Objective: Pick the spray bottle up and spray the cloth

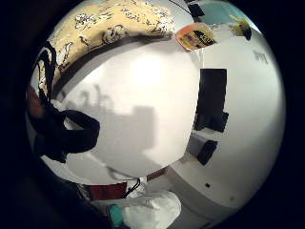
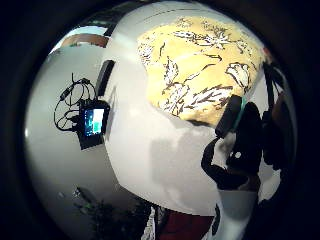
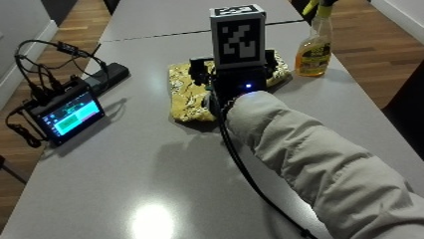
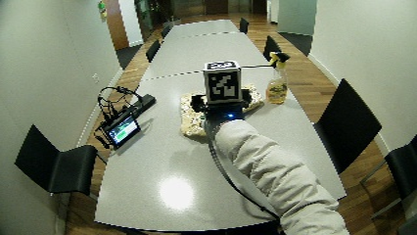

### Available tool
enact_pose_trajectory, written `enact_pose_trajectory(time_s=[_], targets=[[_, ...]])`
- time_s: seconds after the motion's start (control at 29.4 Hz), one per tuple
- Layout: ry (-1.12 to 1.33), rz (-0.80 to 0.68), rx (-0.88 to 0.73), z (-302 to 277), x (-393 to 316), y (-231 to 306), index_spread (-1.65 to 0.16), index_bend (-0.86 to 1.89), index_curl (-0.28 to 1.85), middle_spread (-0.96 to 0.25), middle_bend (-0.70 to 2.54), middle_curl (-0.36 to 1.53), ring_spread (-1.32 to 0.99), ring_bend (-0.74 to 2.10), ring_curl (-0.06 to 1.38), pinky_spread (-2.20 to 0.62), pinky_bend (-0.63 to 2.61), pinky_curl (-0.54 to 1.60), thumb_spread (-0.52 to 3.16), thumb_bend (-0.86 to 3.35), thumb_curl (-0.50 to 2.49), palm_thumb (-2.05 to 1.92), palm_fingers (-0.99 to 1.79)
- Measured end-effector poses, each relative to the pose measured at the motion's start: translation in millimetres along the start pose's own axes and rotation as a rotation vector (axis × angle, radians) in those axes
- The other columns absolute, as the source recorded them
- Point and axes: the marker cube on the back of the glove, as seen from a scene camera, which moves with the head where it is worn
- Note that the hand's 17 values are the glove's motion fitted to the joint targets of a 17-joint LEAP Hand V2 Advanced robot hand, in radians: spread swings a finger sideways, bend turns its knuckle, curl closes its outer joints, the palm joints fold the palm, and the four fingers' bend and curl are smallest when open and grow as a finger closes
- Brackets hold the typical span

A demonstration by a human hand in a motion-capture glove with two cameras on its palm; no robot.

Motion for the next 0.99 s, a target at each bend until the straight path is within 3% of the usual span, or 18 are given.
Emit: enact_pose_trajectory(time_s=[0.41, 0.71, 0.85, 0.99], targets=[[-0.157, -0.023, 0.068, -8.9, 23.6, 15.2, -0.14, 0.30, 0.27, -0.04, 0.65, 0.28, -0.10, 0.71, 0.32, -0.18, 0.72, 0.31, 0.91, 0.53, 0.23, 0.65, 1.24], [-1.009, -0.112, 0.427, -28.0, 140.7, 49.7, -0.18, 0.25, 0.34, -0.02, 0.58, 0.33, -0.08, 0.58, 0.35, -0.12, 0.45, 0.32, 1.02, 0.51, 0.31, 0.73, 0.74], [-1.148, -0.047, 0.577, -11.4, 200.0, 32.6, -0.19, 0.26, 0.37, -0.02, 0.56, 0.34, -0.08, 0.52, 0.35, -0.08, 0.33, 0.30, 1.07, 0.51, 0.33, 0.76, 0.58], [-1.173, -0.005, 0.596, 9.6, 219.0, 9.5, -0.22, 0.31, 0.39, -0.02, 0.58, 0.37, -0.08, 0.43, 0.34, 0.01, 0.12, 0.25, 1.07, 0.46, 0.34, 0.75, 0.36]])
